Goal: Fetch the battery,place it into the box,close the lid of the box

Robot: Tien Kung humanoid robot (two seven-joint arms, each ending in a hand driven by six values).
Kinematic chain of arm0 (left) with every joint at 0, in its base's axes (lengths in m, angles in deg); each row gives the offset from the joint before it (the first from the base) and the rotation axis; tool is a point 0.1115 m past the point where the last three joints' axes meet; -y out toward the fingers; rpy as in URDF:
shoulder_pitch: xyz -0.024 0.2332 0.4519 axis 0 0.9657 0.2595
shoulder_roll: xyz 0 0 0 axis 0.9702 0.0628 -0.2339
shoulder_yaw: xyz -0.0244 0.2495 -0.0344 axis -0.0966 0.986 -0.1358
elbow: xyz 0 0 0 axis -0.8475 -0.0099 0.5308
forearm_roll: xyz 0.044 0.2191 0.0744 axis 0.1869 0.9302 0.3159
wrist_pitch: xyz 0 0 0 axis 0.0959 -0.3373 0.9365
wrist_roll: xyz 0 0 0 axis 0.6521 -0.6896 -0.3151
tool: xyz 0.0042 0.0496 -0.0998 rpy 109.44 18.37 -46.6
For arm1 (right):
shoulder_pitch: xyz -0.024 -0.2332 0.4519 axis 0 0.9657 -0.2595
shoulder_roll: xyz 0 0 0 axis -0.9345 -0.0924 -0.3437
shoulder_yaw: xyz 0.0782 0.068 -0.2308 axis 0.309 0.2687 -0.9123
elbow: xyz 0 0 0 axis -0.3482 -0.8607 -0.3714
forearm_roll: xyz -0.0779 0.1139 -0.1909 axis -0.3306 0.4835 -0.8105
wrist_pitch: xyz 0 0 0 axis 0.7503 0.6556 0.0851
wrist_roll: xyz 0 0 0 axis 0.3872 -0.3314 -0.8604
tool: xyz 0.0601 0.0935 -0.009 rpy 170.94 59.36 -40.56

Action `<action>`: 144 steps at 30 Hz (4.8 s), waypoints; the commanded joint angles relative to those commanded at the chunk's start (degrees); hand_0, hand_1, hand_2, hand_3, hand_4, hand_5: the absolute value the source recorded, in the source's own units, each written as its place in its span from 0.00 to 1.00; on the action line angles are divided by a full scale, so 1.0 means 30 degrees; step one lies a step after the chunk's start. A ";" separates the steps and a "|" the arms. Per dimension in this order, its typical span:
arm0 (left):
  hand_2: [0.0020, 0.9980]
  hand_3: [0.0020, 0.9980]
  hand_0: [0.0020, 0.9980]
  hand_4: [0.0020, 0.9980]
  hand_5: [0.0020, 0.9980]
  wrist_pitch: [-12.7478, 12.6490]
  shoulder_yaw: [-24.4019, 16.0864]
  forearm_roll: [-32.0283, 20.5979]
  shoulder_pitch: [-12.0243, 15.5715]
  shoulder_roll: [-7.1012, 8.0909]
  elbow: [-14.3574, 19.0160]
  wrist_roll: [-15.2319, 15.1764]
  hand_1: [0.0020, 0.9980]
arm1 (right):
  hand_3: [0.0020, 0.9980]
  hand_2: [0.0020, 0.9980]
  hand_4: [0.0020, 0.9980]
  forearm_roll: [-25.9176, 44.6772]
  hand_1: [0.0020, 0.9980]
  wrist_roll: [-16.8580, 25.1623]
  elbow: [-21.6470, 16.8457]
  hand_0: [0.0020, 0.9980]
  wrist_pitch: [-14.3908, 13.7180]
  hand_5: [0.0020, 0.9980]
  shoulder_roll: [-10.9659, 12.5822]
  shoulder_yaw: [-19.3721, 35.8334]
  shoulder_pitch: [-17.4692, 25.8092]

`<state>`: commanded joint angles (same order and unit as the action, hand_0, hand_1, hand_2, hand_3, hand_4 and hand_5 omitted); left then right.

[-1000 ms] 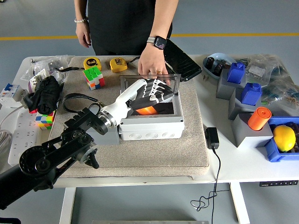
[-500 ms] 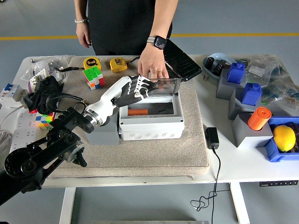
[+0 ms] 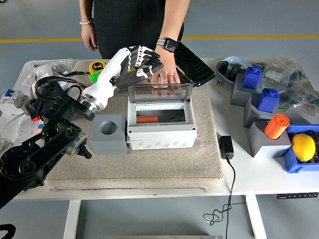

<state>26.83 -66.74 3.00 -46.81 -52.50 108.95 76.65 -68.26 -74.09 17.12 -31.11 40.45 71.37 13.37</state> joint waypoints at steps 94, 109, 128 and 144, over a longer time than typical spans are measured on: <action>0.56 0.56 0.44 0.99 0.58 -0.0648 -0.8527 0.0165 0.5037 0.3006 0.1601 0.0276 0.55 | 0.52 0.57 0.93 0.0456 0.59 -0.0239 0.0451 0.60 0.0045 0.45 0.0414 -0.1107 -0.0946; 0.56 0.56 0.43 0.98 0.59 -0.0209 -0.9413 0.0316 0.5514 0.2958 0.1743 0.0374 0.55 | 0.52 0.57 0.92 0.0564 0.59 -0.0301 0.0508 0.60 0.0081 0.45 0.0381 -0.1133 -0.0660; 0.56 0.56 0.43 0.97 0.61 0.0281 -1.1248 0.0707 0.6265 0.2544 0.1803 0.0689 0.55 | 0.52 0.58 0.92 0.1085 0.59 -0.0428 0.0705 0.60 0.0123 0.45 0.0241 -0.1399 -0.0446; 0.56 0.56 0.42 0.98 0.63 0.0735 -1.1183 0.0676 0.6327 0.2625 0.1878 0.0827 0.54 | 0.52 0.58 0.93 0.1068 0.59 -0.0439 0.0665 0.60 0.0164 0.45 -0.0042 -0.1080 -0.0369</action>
<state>29.04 -100.29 5.03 -27.82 -44.63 114.59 79.13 -65.05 -75.41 19.12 -30.62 40.33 68.13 12.27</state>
